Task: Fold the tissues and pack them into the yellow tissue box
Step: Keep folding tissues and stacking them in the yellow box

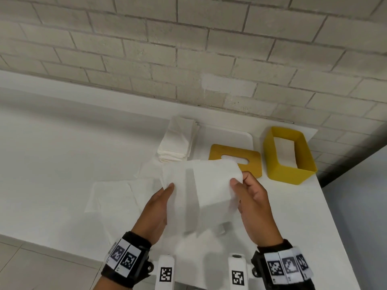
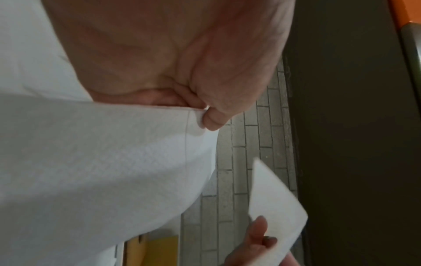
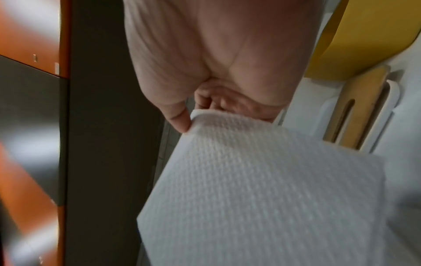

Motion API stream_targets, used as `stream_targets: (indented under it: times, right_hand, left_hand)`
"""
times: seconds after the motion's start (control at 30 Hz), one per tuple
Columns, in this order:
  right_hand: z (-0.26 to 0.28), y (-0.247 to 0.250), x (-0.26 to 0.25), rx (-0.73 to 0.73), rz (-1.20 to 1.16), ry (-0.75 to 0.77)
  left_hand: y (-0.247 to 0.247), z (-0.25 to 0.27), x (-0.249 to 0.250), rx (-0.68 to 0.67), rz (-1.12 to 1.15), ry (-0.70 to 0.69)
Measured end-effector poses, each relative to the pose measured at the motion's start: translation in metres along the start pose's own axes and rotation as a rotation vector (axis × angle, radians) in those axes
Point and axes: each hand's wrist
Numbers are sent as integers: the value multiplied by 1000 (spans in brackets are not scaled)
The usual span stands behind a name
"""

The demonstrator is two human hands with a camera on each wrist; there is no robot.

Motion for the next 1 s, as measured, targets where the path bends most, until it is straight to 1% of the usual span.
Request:
stream_targets:
  times: [0.1,0.2,0.3,0.4,0.5,0.6,0.73,0.9,0.93,1.0]
  right_hand:
    - [8,-4,-5,3,19,-3]
    - [3,-1,0,49,139,-48]
    - [-1,0,9,99,258,-64]
    - [-4,2,11,145,305,-54]
    - [-5,6,11,159,317,-61]
    - [-5,13,11,164,322,-68]
    - [-3,24,9,163,328,-72]
    - [2,48,12,160,351,-119]
    - [3,54,13,142,360,-138]
    - [6,65,14,49,333,-178]
  left_hand:
    - [-22,-1,9,-88,9,-3]
    - [-51,7,17,-182,32,-21]
    - [-69,11,21,-271,-7,-63]
    - [-78,9,21,-318,-40,-64]
    - [-84,7,19,-343,-15,-55]
    - [-89,4,15,-341,-50,-75]
    - [-99,-3,8,-258,-90,-63]
    - [-114,-8,5,-176,6,-46]
    - [-116,-8,3,-173,33,-43]
    - [-121,-10,0,-177,74,-39]
Point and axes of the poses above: each hand's wrist, its own z-axis away from the middle knuckle, its own y-axis out of the back of the hand, x = y × z, and after that the axes turned 11 degrees about -x, right-handed
